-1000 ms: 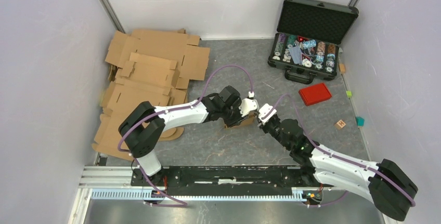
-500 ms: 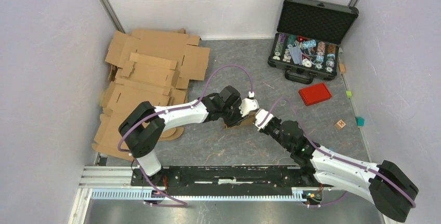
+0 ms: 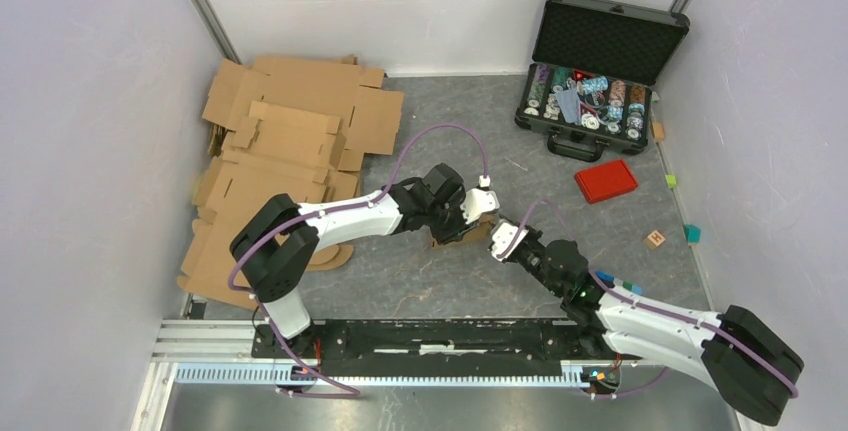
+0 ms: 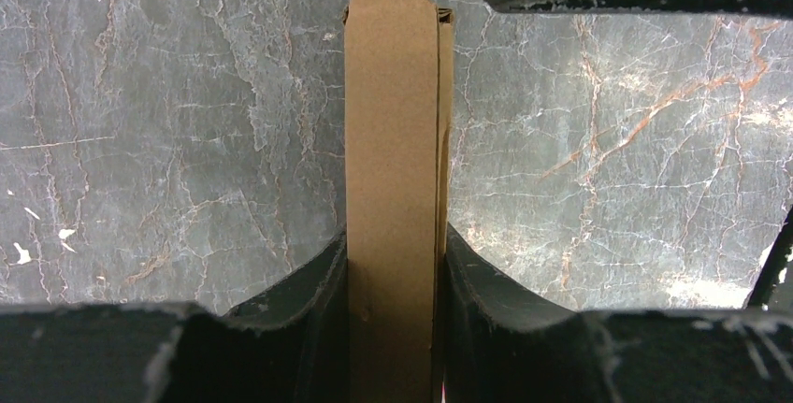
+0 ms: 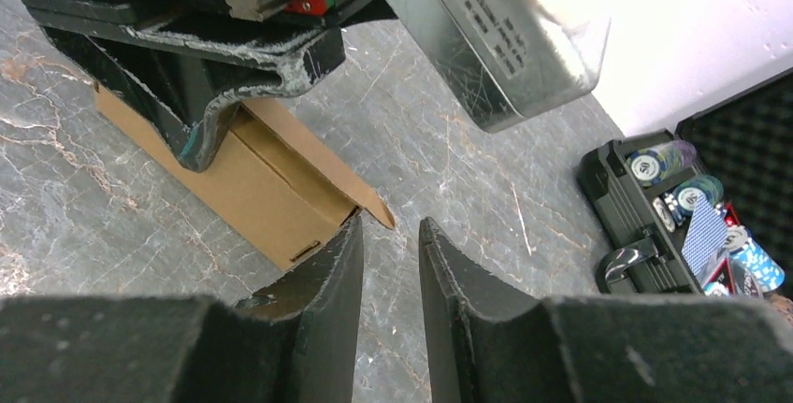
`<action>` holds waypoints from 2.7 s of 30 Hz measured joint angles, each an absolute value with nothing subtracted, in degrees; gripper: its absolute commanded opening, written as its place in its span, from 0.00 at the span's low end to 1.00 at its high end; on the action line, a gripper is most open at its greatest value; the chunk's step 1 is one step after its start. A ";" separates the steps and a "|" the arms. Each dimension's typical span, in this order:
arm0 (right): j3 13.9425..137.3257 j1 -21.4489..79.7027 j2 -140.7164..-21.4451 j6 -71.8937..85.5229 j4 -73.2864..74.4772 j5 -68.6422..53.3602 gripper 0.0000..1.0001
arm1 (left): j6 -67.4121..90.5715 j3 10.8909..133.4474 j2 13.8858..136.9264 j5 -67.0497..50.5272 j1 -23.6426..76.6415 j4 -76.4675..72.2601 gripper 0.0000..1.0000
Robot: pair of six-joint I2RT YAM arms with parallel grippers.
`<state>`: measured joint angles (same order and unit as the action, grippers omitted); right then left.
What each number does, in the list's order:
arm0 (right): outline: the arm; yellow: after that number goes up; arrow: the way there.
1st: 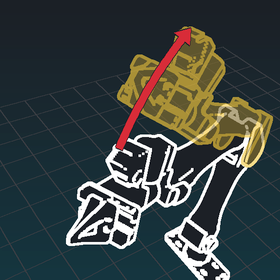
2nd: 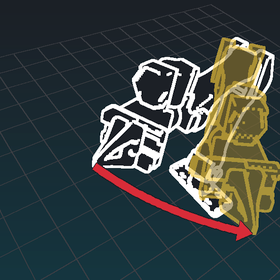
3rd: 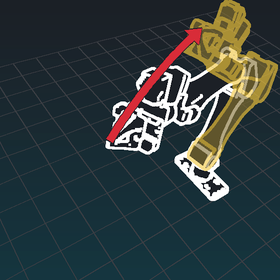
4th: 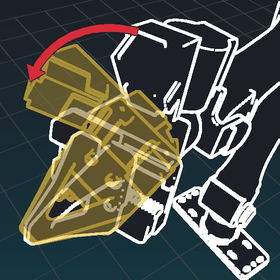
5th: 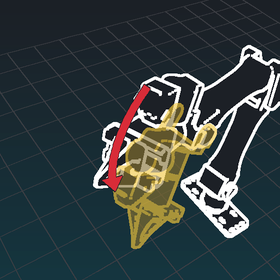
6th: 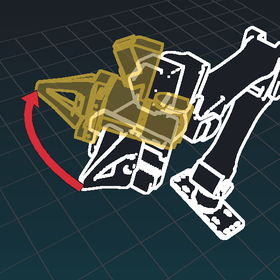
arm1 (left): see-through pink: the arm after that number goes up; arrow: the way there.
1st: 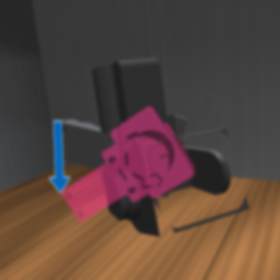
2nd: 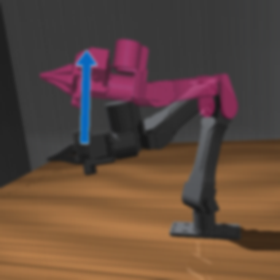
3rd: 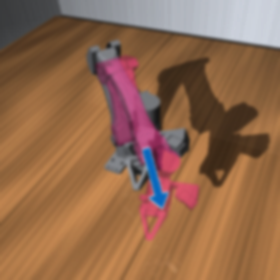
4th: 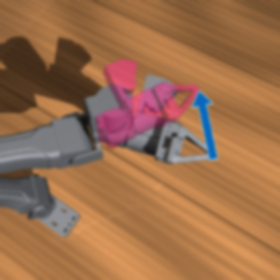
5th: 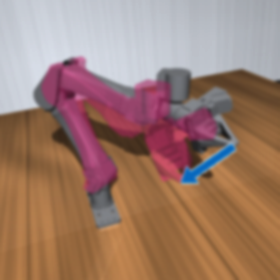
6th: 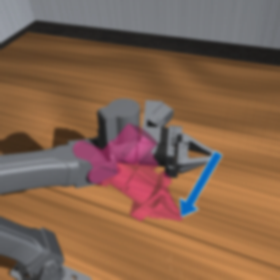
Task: Fold the paper box
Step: Close the paper box at the center of the board.
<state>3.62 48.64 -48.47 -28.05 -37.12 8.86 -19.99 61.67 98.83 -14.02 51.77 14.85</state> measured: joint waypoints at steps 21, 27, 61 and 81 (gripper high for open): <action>4.05 48.64 -54.11 -37.26 -40.32 4.99 0.34 | -20.03 62.00 98.83 -14.66 51.77 15.79 0.18; 4.05 48.64 -56.36 -37.85 -40.29 4.97 0.21 | -20.03 62.00 98.83 -14.96 51.77 15.86 0.18; 5.30 48.10 -54.28 -37.98 -40.25 8.25 0.28 | -20.05 62.76 98.98 -15.55 51.59 17.69 0.18; 4.27 47.88 -53.58 -38.89 -39.31 10.50 0.37 | -20.08 63.51 99.66 -16.16 51.57 18.00 0.18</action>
<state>4.27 47.88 -53.58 -38.89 -39.31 10.50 -20.08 63.51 99.66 -16.16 51.57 18.00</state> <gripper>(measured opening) 0.370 0.392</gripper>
